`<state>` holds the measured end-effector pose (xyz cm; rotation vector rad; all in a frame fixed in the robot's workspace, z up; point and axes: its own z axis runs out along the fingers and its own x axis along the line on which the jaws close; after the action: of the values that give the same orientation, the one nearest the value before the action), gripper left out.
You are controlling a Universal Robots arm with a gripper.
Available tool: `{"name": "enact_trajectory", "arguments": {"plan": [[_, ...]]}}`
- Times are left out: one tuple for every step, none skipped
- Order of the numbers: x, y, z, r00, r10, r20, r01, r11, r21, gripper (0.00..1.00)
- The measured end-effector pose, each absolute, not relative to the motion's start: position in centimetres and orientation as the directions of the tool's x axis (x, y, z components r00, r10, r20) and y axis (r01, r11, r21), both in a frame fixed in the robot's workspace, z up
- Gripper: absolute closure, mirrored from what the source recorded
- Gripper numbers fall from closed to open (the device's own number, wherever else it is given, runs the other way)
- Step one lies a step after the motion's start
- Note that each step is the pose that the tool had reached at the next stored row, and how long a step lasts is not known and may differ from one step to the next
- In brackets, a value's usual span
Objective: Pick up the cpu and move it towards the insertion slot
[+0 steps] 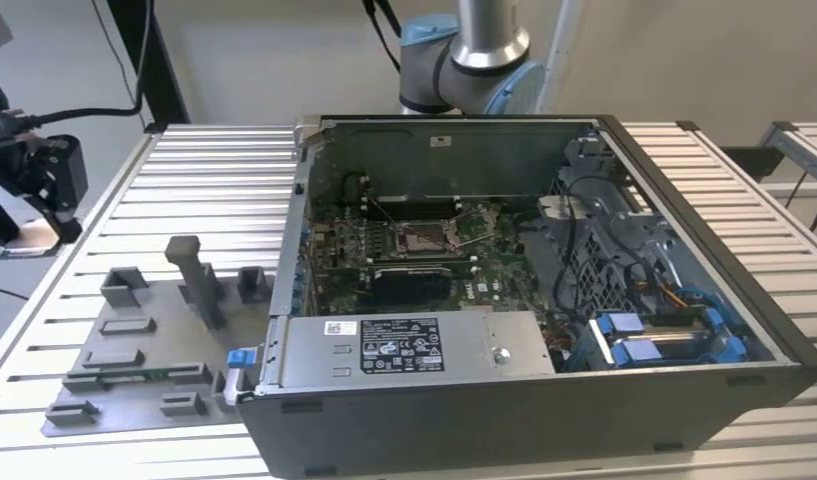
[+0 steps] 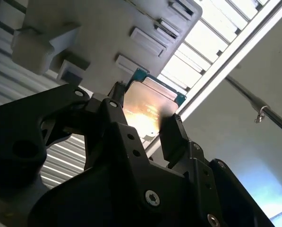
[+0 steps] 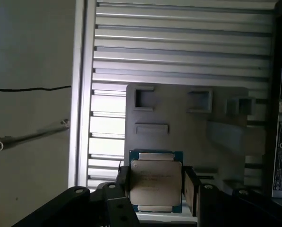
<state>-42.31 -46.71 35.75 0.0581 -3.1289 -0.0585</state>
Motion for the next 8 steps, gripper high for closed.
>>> {"name": "enact_trajectory", "arguments": {"plan": [[-42.3, -46.7, 36.0, -0.999, -0.037, 0.011, -0.037, 0.999, 0.038, 1.00], [-42.3, -46.7, 36.3, -0.999, -0.037, 0.011, -0.037, 0.999, 0.038, 1.00], [-42.3, -46.7, 36.6, -0.999, -0.037, 0.011, -0.037, 0.999, 0.038, 1.00], [-42.3, -46.7, 36.9, -0.999, -0.037, 0.011, -0.037, 0.999, 0.038, 1.00], [-42.3, -46.7, 37.2, -0.999, -0.037, 0.011, -0.037, 0.999, 0.038, 1.00], [-42.3, -46.7, 37.5, -0.999, -0.037, 0.011, -0.037, 0.999, 0.038, 1.00], [-42.3, -46.7, 37.8, -0.999, -0.037, 0.011, -0.037, 0.999, 0.037, 1.00], [-42.3, -46.7, 38.2, -0.999, -0.037, 0.011, -0.037, 0.999, 0.037, 1.00]]}}
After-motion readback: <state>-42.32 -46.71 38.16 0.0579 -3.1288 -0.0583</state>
